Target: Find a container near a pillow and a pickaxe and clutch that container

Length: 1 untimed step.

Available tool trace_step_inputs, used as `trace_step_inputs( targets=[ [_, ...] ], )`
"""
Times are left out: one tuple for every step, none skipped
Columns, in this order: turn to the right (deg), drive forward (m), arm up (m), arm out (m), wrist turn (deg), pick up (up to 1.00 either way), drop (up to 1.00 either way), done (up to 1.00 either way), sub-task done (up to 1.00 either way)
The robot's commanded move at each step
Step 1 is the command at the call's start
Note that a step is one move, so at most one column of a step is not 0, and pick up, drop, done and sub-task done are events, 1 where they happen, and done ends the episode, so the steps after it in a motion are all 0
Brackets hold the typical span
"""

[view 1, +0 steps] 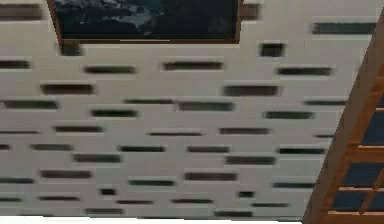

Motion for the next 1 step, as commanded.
trace_step_inputs(
  targets=[
    [45.0,0.00,0.00,0.00,0.0,0.00,0.00,0.00,0.00]
  ],
)
